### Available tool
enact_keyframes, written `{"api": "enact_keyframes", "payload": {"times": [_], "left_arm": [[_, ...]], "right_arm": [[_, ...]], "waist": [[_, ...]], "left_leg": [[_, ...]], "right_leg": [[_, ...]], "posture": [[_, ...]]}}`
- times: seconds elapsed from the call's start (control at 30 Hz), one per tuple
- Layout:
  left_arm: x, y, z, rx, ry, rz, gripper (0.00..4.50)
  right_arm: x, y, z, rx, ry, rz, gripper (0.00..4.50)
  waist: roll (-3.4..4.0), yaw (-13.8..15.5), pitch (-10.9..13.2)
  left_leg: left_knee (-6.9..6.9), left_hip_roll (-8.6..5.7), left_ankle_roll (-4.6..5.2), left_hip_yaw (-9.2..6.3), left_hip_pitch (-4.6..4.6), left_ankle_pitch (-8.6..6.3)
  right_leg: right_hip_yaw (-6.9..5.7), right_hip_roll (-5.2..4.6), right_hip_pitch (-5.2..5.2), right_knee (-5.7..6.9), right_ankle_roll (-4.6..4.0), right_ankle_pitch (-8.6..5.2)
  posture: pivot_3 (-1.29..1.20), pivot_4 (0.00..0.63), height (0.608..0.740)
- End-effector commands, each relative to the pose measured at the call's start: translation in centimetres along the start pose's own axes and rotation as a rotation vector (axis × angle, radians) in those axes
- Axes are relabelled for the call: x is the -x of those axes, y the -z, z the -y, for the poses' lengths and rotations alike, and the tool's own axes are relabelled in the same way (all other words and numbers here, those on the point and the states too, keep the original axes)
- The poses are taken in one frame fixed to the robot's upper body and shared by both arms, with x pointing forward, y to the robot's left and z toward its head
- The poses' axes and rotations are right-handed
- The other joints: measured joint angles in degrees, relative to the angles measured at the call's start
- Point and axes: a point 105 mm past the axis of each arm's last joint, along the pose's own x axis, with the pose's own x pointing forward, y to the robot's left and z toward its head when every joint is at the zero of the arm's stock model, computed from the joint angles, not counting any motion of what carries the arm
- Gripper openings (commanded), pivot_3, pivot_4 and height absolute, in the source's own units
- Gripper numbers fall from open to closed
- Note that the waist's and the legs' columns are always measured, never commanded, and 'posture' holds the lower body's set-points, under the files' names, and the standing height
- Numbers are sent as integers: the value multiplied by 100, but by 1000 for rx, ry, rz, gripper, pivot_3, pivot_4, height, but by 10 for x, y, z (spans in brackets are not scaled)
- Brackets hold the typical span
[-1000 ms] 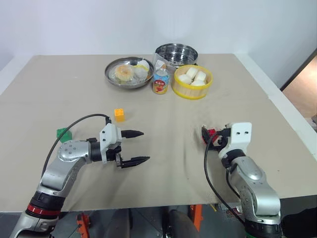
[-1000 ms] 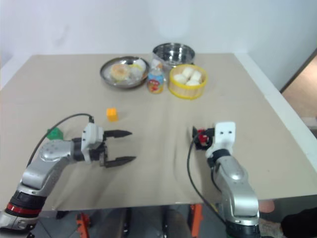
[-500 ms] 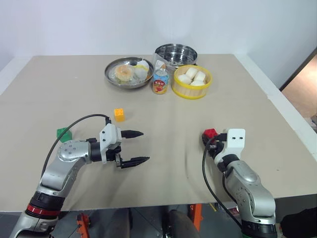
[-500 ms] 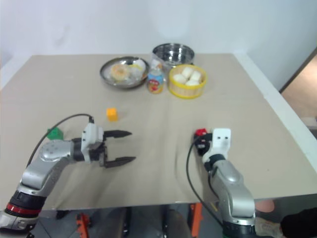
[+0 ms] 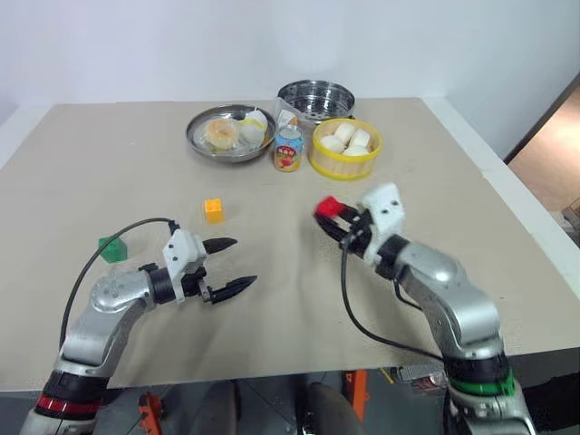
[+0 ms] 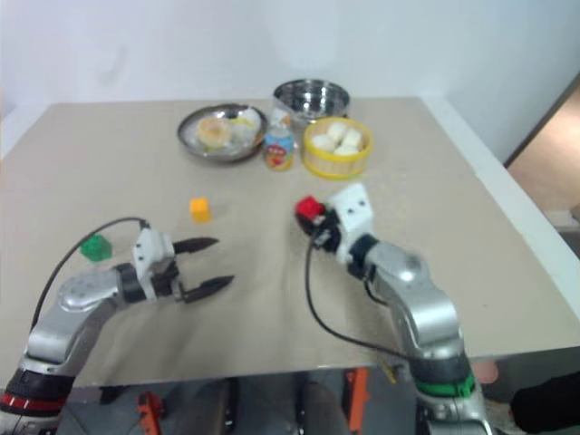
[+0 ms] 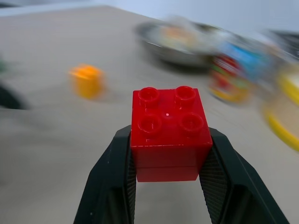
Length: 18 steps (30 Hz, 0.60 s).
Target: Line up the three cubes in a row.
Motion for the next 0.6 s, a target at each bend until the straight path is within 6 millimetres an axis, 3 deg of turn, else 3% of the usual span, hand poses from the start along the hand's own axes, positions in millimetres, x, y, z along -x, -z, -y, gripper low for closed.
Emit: {"api": "enact_keyframes", "payload": {"times": [0.03,0.27,0.6], "left_arm": [[5,-12,-2,-29,-44,37,4500],[15,-13,9,-10,-59,49,4500],[20,-16,15,-13,-27,41,4500]], "right_arm": [[-8,-3,-8,53,-200,8,1255],[-24,18,3,154,-455,-99,1255],[-33,35,-4,168,-573,-137,1255]], "waist": [[-1,7,1],[-1,-21,1],[-1,-20,1]], "left_leg": [[-1,-1,0,-1,-1,0],[-2,2,-2,14,-2,-4],[-4,10,-7,25,2,-9]], "right_leg": [[0,0,0,0,0,0],[27,13,-6,-2,2,2],[46,24,-12,-2,7,9]], "posture": [[0,150,740],[0,150,740],[0,150,740]]}}
